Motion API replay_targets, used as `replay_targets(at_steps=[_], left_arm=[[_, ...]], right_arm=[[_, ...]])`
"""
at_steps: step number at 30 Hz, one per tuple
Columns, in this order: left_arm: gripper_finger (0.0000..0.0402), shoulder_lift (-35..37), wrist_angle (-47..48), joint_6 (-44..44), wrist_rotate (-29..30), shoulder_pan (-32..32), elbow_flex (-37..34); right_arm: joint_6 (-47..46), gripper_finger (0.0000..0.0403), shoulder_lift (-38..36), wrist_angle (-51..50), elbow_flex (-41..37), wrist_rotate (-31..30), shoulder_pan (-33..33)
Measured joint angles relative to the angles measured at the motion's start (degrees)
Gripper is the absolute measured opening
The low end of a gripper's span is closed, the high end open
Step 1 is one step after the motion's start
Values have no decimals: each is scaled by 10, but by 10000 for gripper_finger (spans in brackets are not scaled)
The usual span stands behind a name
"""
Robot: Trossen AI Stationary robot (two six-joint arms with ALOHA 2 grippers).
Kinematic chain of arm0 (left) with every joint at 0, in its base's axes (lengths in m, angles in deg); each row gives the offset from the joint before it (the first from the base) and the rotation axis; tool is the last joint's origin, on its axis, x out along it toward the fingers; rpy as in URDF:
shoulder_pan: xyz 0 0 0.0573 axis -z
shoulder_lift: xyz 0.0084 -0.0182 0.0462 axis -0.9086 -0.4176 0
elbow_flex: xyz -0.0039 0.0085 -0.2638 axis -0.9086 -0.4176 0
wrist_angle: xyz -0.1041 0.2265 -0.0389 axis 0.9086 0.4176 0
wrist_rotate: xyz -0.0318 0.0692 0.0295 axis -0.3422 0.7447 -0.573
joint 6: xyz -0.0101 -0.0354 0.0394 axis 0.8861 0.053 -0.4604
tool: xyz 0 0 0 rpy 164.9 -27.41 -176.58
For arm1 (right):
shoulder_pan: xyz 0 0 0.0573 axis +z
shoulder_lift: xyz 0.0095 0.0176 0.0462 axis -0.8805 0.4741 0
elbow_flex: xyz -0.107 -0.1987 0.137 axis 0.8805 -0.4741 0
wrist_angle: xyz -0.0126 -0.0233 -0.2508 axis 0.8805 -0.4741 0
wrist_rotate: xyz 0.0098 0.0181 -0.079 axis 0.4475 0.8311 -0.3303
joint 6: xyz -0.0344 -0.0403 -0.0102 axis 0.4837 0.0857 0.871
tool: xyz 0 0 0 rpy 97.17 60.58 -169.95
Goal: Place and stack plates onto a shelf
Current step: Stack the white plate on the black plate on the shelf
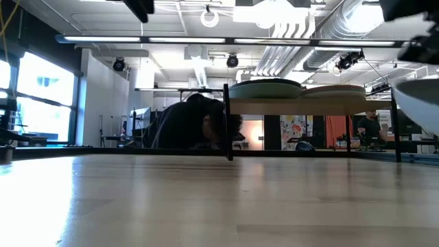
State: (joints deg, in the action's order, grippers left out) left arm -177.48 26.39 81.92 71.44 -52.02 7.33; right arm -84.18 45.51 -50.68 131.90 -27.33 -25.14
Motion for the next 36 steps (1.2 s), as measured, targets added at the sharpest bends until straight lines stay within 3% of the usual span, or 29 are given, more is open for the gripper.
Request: replay_targets(at_steps=[9, 22, 28, 36], left_arm=[[117, 0, -88, -54, 40, -2, 0], [117, 0, -201, -203, 62, -5, 0], [117, 0, -247, -162, 61, -23, 0], [117, 0, -274, -45, 61, -59, 0]], right_arm=[[16, 0, 0, -98, 94, -64, -55], [31, 0, 0, -154, 196, -176, -143], [31, 0, 0, -183, 249, -218, -190], [46, 0, -1, -208, 299, -221, -242]])
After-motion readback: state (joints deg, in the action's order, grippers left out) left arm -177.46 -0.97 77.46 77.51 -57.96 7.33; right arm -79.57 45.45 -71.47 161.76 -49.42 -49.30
